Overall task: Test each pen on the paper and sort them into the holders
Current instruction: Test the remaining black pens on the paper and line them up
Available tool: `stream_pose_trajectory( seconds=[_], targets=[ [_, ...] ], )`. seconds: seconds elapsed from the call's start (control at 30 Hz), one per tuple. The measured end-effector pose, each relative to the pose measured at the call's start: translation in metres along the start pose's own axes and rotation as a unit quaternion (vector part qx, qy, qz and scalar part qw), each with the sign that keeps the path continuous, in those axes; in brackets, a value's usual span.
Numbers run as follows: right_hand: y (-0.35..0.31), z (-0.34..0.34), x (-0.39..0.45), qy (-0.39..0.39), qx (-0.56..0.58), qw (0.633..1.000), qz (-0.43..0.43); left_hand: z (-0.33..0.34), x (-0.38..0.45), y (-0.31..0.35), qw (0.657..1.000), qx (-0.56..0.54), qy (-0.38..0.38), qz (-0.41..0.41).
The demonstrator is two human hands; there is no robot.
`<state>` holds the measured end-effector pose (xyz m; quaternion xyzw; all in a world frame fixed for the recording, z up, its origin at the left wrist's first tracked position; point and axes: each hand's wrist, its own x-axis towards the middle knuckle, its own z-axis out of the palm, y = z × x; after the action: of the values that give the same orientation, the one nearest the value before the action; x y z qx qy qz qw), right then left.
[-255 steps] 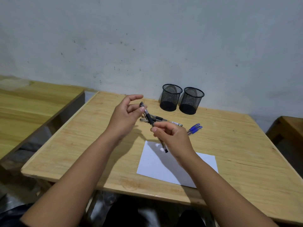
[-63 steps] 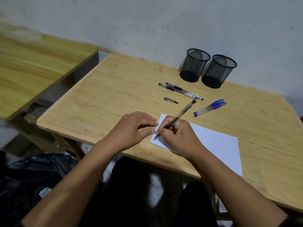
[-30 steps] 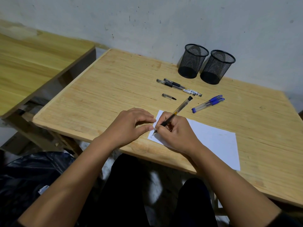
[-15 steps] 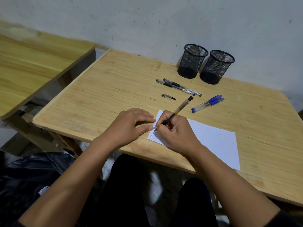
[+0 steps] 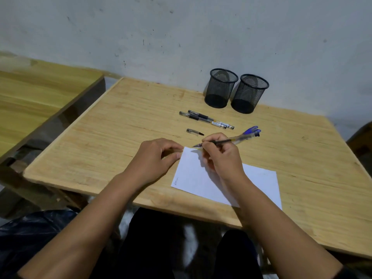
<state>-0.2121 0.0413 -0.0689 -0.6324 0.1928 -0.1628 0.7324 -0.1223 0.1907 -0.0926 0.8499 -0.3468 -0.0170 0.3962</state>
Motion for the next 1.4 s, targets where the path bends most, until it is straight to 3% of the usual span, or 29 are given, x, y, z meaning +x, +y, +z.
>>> stream_pose_trajectory(
  seconds=[0.27, 0.4, 0.6, 0.8, 0.97, 1.23, 1.4],
  targets=[
    [-0.014, -0.020, 0.022, 0.084, 0.077, 0.993, 0.032, 0.024, 0.073, 0.006, 0.998, 0.061, -0.015, 0.011],
    [-0.018, -0.026, 0.028, 0.095, 0.059, 0.993, 0.024, 0.030, 0.089, 0.004, 0.994, 0.091, -0.055, 0.026],
    [-0.020, -0.033, 0.036, 0.098, -0.035, 0.995, -0.007, 0.028, 0.087, 0.011, 0.999, 0.033, -0.012, 0.024],
    [-0.025, -0.031, 0.039, 0.098, -0.012, 0.994, -0.042, 0.024, 0.077, 0.026, 0.997, -0.061, 0.046, 0.004],
    [-0.027, -0.028, 0.042, 0.077, -0.014, 0.996, -0.051, 0.019, 0.072, 0.038, 0.994, -0.097, 0.042, 0.013],
    [-0.030, -0.022, 0.034, 0.020, -0.005, 0.994, -0.105, 0.013, 0.060, 0.051, 0.990, -0.100, 0.092, 0.039],
    [-0.032, -0.018, 0.033, 0.008, -0.011, 0.995, -0.097, 0.005, 0.058, 0.049, 0.992, -0.095, 0.073, 0.030]
  ],
)
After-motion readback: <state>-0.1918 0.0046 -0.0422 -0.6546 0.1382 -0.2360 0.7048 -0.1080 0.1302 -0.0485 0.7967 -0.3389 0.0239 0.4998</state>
